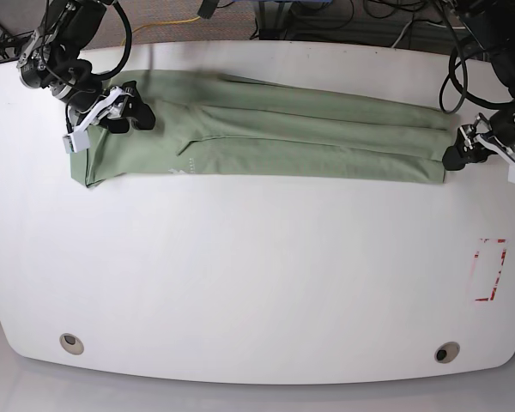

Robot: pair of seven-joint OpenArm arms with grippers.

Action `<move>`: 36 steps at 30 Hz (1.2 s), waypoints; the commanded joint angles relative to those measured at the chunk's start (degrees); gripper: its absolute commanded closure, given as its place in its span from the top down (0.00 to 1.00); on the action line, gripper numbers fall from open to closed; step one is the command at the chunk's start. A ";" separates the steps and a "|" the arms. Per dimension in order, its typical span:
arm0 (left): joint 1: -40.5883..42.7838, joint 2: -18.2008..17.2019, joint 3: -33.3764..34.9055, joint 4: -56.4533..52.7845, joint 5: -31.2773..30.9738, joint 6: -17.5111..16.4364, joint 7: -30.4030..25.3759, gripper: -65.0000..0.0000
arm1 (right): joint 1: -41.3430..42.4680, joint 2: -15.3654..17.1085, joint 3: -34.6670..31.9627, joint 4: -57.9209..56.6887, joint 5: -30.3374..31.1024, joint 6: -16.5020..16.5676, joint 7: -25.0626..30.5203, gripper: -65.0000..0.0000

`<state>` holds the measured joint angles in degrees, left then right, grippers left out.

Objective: Fold the T-shirt properly
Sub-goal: 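Hold the strip ends and flatten the long strip with both grippers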

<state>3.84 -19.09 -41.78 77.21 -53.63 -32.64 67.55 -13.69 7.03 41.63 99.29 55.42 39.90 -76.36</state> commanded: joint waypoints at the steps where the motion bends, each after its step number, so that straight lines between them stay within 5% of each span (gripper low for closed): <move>1: -0.01 -1.00 2.26 0.72 -0.31 -0.37 0.01 0.76 | 0.37 0.84 0.18 0.80 1.15 0.10 0.97 0.63; 19: 0.16 -0.64 12.81 0.64 1.98 -0.02 0.01 0.75 | 0.46 0.84 0.35 0.45 -2.71 0.10 1.06 0.63; 32: 0.52 2.96 13.25 0.64 6.90 -0.19 0.10 0.74 | 1.43 0.75 0.35 0.36 -4.03 0.10 1.06 0.63; 36: 0.60 3.14 12.90 0.64 6.90 -0.10 -0.08 0.53 | 1.52 0.75 0.35 0.36 -4.12 0.10 1.06 0.63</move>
<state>4.12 -15.66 -28.77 77.71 -48.42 -33.06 65.12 -12.49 7.16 41.67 98.80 49.91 39.90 -76.16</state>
